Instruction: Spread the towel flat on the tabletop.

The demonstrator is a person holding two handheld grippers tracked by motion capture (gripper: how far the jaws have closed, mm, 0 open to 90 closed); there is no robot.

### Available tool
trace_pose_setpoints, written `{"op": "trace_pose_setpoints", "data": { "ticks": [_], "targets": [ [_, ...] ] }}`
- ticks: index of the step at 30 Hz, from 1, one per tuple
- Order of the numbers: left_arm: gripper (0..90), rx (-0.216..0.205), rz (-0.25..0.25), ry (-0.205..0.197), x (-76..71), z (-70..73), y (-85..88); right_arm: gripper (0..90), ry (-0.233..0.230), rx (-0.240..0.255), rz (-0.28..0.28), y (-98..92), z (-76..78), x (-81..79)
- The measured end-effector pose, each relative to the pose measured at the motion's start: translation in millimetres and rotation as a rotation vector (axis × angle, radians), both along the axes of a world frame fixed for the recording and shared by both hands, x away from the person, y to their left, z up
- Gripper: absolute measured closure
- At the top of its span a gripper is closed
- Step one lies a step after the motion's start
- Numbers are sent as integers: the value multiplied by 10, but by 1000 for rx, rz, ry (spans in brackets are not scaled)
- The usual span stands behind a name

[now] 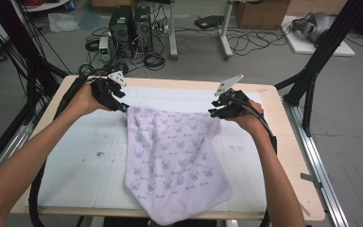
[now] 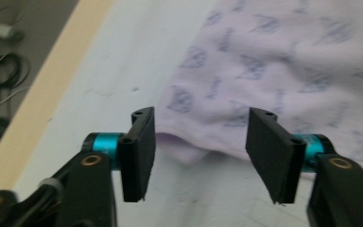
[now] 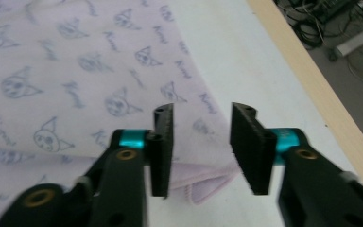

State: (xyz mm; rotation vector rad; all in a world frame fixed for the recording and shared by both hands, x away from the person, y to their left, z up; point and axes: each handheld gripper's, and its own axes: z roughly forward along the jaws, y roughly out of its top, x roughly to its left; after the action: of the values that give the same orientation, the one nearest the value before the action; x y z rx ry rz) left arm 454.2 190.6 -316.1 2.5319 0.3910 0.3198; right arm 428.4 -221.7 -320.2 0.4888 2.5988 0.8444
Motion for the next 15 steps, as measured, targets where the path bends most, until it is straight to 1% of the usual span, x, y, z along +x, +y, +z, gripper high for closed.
{"op": "trace_pose_setpoints", "data": {
  "ticks": [1,2,4,5,6,7,8,9,10,11,13,14,15],
  "targets": [
    [411,-1,-33,11,-61,-19,-21,574,26,4,23,-14,-26,-33],
    [406,-4,-57,13,-137,-44,-54,548,55,-9,46,-20,-52,-61],
    [401,-12,-118,53,-275,-117,-127,546,94,-49,107,-2,-123,-151],
    [406,5,-139,63,-345,-165,-171,545,121,-67,150,15,-173,-189],
    [406,22,-162,76,-406,-223,-214,545,143,-96,193,36,-224,-233],
    [406,36,-178,96,-461,-286,-255,541,173,-133,221,62,-278,-282],
    [406,50,-184,110,-518,-355,-300,540,207,-189,251,101,-332,-328],
    [407,71,-200,123,-566,-421,-337,544,209,-238,286,146,-391,-375],
    [412,91,-209,137,-607,-487,-373,553,221,-273,316,189,-446,-423],
    [416,108,-210,147,-646,-555,-411,560,242,-295,343,226,-496,-456],
    [423,145,-228,179,-706,-668,-475,575,244,-358,362,297,-597,-500],
    [428,160,-230,182,-731,-712,-502,585,255,-393,376,325,-642,-510],
    [430,170,-230,198,-751,-746,-523,589,254,-429,386,353,-679,-519]
  ]
}}
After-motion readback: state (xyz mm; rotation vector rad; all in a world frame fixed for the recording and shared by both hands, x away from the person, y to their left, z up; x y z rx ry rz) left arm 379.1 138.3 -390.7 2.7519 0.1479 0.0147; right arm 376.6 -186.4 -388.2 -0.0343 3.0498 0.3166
